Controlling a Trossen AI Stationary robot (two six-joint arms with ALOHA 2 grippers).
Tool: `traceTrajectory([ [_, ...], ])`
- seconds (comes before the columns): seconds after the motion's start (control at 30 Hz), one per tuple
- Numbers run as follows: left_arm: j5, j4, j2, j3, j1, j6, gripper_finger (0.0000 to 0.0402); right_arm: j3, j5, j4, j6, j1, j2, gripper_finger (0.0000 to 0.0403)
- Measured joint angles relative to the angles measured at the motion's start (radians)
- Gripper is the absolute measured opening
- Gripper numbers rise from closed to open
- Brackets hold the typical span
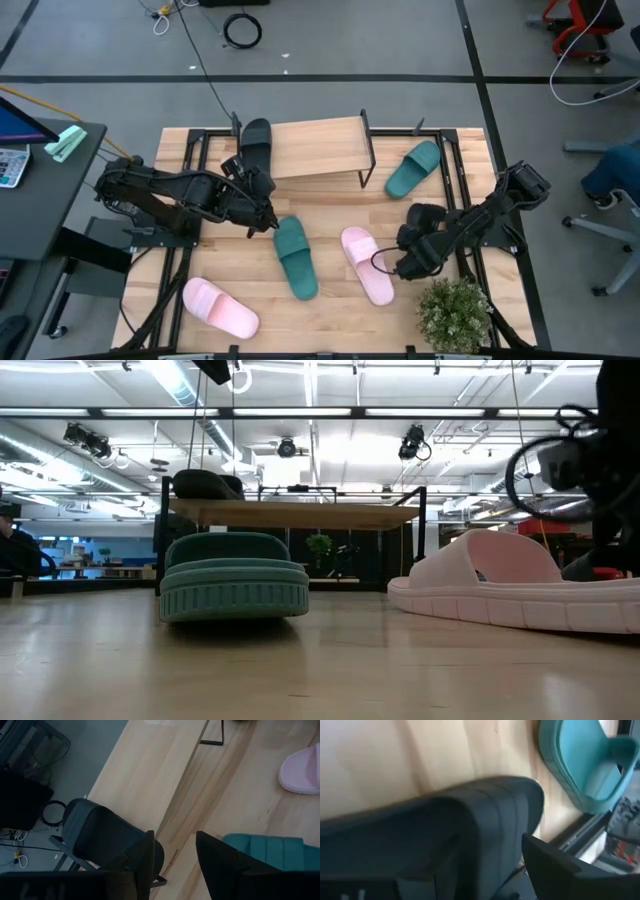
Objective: Pick and place slides into the shelf
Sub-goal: Put the black slipper on the shelf
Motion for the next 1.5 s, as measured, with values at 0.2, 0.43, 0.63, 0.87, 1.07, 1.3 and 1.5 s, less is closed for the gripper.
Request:
traceTrajectory([
  [0.2, 0.000, 0.000, 0.000, 0.000, 0.000, 0.001, 0.0148, -0.042, 0.016, -0.001, 0.017, -0.039, 0.000, 0.0205],
  [0.43, 0.000, 0.000, 0.000, 0.000, 0.000, 0.032, 0.0138, -0.005, 0.020, 0.001, 0.068, -0.044, 0.000, 0.0150],
  [0.63, 0.000, 0.000, 0.000, 0.000, 0.000, 0.032, 0.0142, 0.007, 0.022, 0.001, 0.046, -0.044, 0.000, 0.0081],
  [0.87, 0.000, 0.000, 0.000, 0.000, 0.000, 0.032, 0.0151, 0.072, 0.048, -0.015, 0.045, -0.044, 0.000, 0.0018],
  [1.07, 0.000, 0.000, 0.000, 0.000, 0.000, 0.032, 0.0152, 0.304, 0.108, -0.174, 0.043, -0.044, 0.000, 0.0009],
  [1.3, 0.000, 0.000, 0.000, 0.000, 0.000, 0.036, 0.0141, 0.627, 0.103, -0.105, -0.195, -0.044, 0.000, 0.0014],
  [1.5, 0.000, 0.000, 0.000, 0.000, 0.000, 0.082, 0.0139, 0.772, 0.391, 0.262, -0.656, -0.077, 0.000, 0.0009],
])
